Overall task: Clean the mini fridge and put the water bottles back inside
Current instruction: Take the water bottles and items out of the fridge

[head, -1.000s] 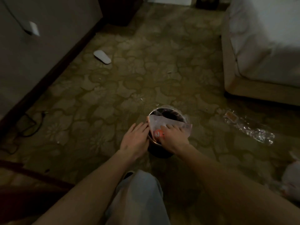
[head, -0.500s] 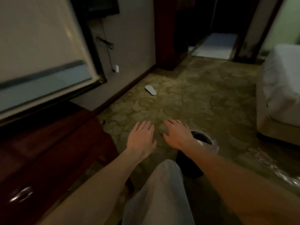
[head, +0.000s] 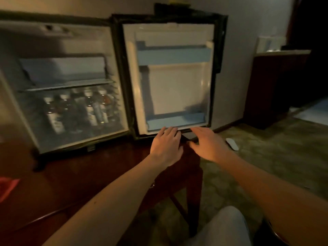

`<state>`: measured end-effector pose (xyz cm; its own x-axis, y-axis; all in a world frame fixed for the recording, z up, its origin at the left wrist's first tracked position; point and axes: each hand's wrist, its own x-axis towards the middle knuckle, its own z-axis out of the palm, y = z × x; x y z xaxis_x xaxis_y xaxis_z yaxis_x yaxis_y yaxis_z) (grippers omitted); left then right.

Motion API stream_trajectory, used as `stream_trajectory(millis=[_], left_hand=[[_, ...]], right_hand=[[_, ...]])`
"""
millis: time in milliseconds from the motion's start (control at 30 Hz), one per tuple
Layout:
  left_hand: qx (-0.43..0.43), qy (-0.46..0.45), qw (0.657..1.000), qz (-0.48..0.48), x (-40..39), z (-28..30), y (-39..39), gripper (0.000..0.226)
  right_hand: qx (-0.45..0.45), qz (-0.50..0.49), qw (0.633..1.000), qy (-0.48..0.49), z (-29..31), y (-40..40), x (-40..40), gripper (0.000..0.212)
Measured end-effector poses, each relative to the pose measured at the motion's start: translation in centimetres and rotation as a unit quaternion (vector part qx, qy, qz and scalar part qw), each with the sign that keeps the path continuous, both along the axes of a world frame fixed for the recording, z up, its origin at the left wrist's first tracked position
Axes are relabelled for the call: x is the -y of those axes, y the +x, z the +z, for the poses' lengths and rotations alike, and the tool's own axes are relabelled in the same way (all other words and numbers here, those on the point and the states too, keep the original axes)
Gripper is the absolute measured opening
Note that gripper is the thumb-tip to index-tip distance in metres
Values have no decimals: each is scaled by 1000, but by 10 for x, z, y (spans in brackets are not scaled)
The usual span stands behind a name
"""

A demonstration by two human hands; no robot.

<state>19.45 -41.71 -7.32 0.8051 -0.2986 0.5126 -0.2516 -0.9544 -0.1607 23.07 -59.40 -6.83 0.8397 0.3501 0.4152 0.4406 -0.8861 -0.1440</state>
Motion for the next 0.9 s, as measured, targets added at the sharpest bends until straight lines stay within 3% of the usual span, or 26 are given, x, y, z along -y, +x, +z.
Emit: stream_trajectory(millis=[400, 633, 900], left_hand=[[45, -12, 988, 148, -171, 65, -49, 58], [44, -40, 976, 208, -258, 71, -61, 63], [48, -98, 965, 240, -328, 61, -58, 52]], right_hand=[[20, 125, 992, 6, 68, -3, -167, 66], [23, 186, 982, 6, 82, 3, -245, 67], [11, 218, 976, -8, 81, 16, -313, 66]])
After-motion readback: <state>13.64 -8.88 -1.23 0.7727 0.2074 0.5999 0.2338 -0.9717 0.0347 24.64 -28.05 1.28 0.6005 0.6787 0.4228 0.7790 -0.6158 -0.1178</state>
